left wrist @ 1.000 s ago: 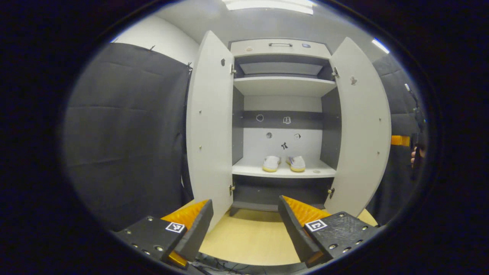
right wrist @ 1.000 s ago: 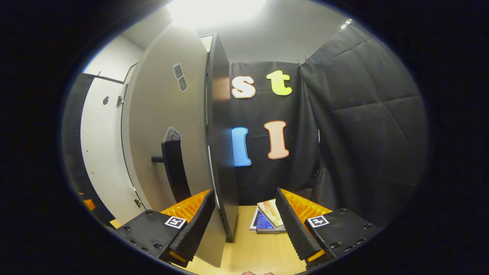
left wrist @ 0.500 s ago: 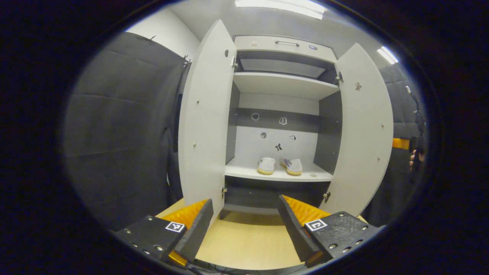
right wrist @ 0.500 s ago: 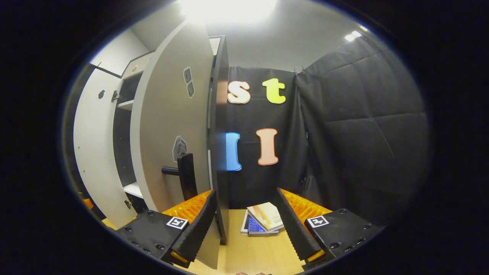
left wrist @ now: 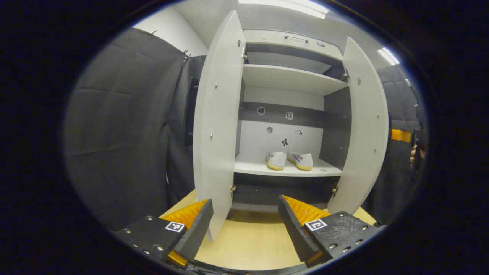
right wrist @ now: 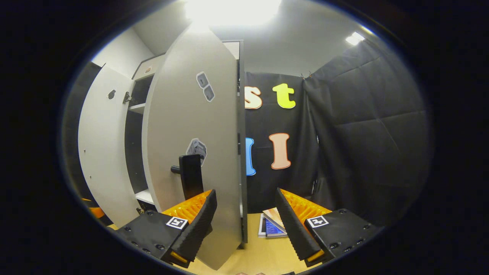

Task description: Grab one shoe with the right hand and put it into the shoe cabinet, grab the other shoe with the left hand and put it into the shoe cabinet; then close the right door with the right hand and the left door with the left hand.

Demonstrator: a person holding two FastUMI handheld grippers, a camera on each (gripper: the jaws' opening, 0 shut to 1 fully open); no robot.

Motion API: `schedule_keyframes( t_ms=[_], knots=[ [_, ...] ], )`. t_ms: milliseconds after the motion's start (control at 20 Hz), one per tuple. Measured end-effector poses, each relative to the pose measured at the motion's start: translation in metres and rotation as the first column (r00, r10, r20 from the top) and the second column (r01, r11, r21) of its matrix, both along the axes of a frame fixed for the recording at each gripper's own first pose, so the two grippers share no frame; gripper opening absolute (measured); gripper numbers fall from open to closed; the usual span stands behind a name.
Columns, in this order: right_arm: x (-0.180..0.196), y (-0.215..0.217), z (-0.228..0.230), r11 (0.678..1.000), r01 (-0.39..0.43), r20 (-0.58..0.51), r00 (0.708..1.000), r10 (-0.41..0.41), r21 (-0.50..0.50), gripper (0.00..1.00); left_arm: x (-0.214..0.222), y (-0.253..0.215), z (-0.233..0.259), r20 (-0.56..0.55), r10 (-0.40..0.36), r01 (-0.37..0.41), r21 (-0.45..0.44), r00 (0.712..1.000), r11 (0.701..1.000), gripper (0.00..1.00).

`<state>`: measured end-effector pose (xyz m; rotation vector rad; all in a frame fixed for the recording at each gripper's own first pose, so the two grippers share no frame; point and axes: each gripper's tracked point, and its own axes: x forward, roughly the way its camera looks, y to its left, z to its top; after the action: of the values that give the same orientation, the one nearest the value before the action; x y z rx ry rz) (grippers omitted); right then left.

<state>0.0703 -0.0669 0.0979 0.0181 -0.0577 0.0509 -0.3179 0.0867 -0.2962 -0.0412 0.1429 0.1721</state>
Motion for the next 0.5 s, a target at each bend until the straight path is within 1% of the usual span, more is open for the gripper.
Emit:
schedule_keyframes(
  t_ms=[150, 200, 300, 400, 500],
  knots=[
    [0.010, 0.033, -0.002, 0.997, -0.053, -0.025, 0.998, 0.054, 0.063, 0.98, -0.003, 0.022, 0.000, 0.010, 0.042, -0.042, 0.004, 0.999, 0.999, 0.97],
    [0.016, 0.045, -0.002, 0.994, -0.075, -0.031, 0.996, 0.078, 0.073, 0.98, -0.006, 0.027, -0.001, 0.015, 0.053, -0.053, 0.002, 0.998, 0.999, 0.98],
    [0.024, 0.068, -0.003, 0.992, -0.111, -0.042, 0.993, 0.114, 0.063, 0.98, -0.011, 0.044, -0.001, 0.023, 0.082, -0.083, 0.000, 0.996, 0.997, 0.97],
    [0.031, 0.082, -0.003, 0.991, -0.118, -0.055, 0.991, 0.121, 0.060, 0.98, -0.018, 0.061, -0.001, 0.029, 0.114, -0.114, -0.001, 0.993, 0.994, 0.97],
    [0.036, 0.091, 0.000, 0.988, -0.131, -0.055, 0.989, 0.136, 0.084, 0.98, -0.024, 0.081, 0.001, 0.041, 0.146, -0.146, 0.005, 0.988, 0.989, 0.97]
  ],
)
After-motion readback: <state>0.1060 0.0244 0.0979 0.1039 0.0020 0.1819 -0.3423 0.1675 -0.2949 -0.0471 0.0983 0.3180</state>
